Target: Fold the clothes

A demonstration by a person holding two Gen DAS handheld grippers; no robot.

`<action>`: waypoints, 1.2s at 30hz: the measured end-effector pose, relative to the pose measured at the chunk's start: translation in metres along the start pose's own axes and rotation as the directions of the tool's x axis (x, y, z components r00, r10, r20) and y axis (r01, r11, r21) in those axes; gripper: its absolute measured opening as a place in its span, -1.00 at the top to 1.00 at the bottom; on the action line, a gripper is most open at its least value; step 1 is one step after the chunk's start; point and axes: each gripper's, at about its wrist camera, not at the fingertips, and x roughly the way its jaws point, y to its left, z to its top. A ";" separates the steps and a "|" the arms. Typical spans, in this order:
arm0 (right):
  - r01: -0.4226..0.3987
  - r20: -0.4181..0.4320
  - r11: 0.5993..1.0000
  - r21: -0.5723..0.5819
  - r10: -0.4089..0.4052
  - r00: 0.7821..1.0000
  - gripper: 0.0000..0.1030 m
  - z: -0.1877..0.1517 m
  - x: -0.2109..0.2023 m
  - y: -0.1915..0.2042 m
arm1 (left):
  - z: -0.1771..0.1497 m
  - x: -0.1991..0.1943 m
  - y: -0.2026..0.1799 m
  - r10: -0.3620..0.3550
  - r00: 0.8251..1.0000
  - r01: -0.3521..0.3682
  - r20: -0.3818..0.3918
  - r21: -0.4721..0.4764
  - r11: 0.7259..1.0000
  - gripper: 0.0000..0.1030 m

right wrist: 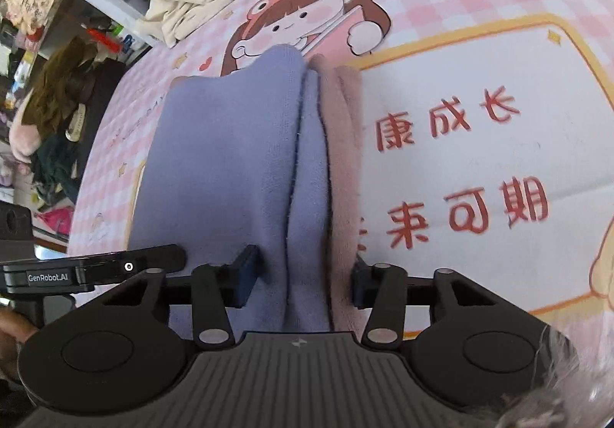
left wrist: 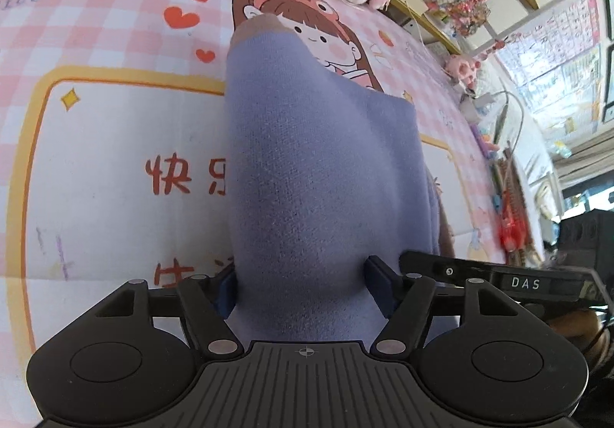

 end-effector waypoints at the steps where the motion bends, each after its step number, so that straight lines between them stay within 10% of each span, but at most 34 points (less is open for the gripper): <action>1: 0.021 0.026 0.998 -0.055 -0.020 0.999 0.38 -0.001 -0.003 0.008 | 0.000 -0.001 -0.005 0.021 1.000 -0.021 0.011 0.017 1.000 -0.18; 7: 0.193 0.176 0.913 -0.360 -0.137 0.975 0.44 -0.010 -0.013 0.054 | -0.003 -0.007 -0.042 0.132 0.986 -0.149 0.099 0.187 0.971 -0.12; 14: 0.145 0.098 0.968 -0.203 -0.127 0.987 -0.06 0.004 -0.008 0.021 | 0.001 -0.009 -0.003 0.053 0.997 -0.052 0.049 -0.014 0.999 -0.38; 20: 0.036 0.010 0.998 -0.051 -0.036 0.999 -0.07 0.012 0.004 -0.002 | 0.001 -0.002 0.010 -0.015 0.999 0.018 0.042 -0.073 0.997 -0.36; 27: -0.026 0.031 0.997 -0.075 0.029 0.999 0.41 0.016 0.005 0.006 | 0.004 0.001 -0.001 0.000 0.998 0.001 0.065 -0.025 1.000 -0.03; 36: 0.025 0.241 0.957 -0.291 0.048 0.969 0.46 0.032 -0.024 0.053 | 0.026 -0.033 -0.027 0.035 0.970 -0.067 0.240 0.125 0.990 0.10</action>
